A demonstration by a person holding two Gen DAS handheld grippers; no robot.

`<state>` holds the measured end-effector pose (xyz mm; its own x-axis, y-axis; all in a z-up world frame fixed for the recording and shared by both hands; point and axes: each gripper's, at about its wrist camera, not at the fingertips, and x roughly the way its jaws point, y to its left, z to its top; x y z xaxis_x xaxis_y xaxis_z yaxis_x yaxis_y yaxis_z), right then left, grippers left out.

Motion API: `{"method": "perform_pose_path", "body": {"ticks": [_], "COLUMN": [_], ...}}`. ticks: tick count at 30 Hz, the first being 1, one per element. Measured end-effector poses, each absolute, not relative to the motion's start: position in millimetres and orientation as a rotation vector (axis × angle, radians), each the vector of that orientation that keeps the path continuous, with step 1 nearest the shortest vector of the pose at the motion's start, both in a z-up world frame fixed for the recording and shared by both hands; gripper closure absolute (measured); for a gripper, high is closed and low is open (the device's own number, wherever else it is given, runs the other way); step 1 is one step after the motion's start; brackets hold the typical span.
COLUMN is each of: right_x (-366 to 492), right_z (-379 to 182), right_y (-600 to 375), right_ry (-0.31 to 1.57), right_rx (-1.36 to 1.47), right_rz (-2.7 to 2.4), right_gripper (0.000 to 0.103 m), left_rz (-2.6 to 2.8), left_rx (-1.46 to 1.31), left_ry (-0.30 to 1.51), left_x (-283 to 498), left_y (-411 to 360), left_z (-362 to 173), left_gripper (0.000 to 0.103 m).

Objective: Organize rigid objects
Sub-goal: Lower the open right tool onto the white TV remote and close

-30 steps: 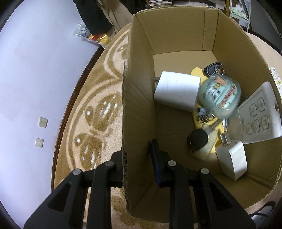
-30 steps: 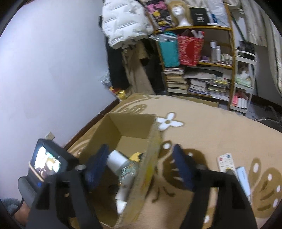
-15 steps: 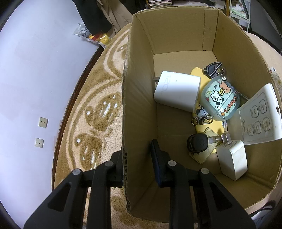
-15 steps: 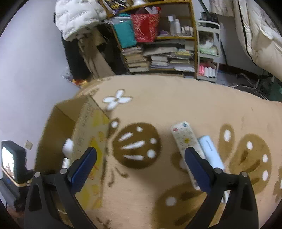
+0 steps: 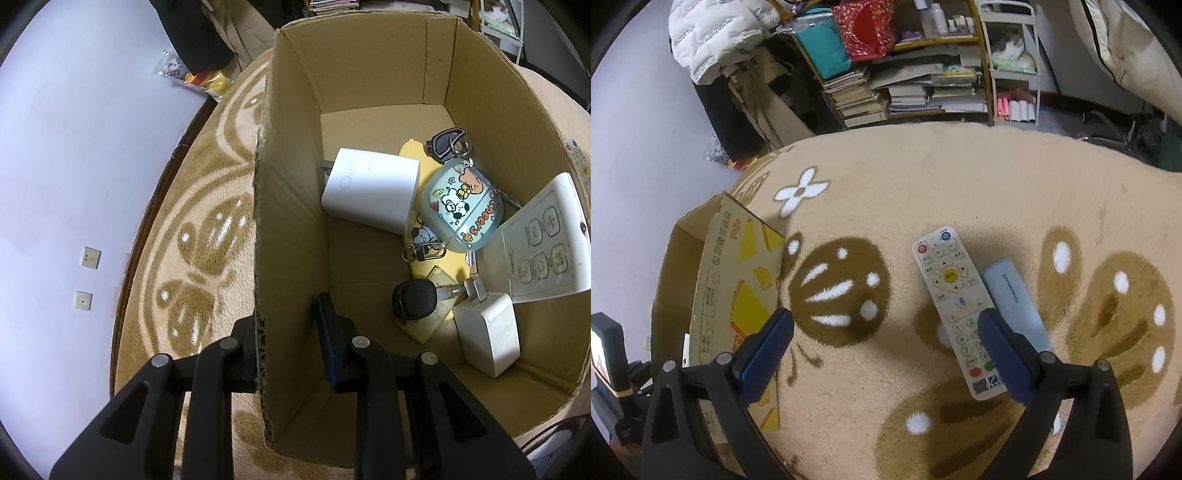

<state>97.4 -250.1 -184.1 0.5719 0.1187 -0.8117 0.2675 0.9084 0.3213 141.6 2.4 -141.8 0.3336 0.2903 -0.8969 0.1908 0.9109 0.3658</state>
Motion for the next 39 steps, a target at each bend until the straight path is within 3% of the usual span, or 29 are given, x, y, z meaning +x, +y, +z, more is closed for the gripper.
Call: {"method": "perform_pose_path", "body": {"ticks": [28, 39], "right_x": [116, 110], "right_z": [-234, -247], "right_y": [-263, -280], "right_ry": [1.093, 1.062], "right_rx": [0.288, 0.353], "right_rz": [-0.246, -0.262], "right_gripper": [0.001, 0.040], "left_rz": [0.068, 0.069], "left_rx": [0.457, 0.462], "left_ry": [1.243, 1.242], "left_x": [142, 142], "left_y": [2, 2], "left_z": [-141, -141], "left_gripper": [0.078, 0.078]}}
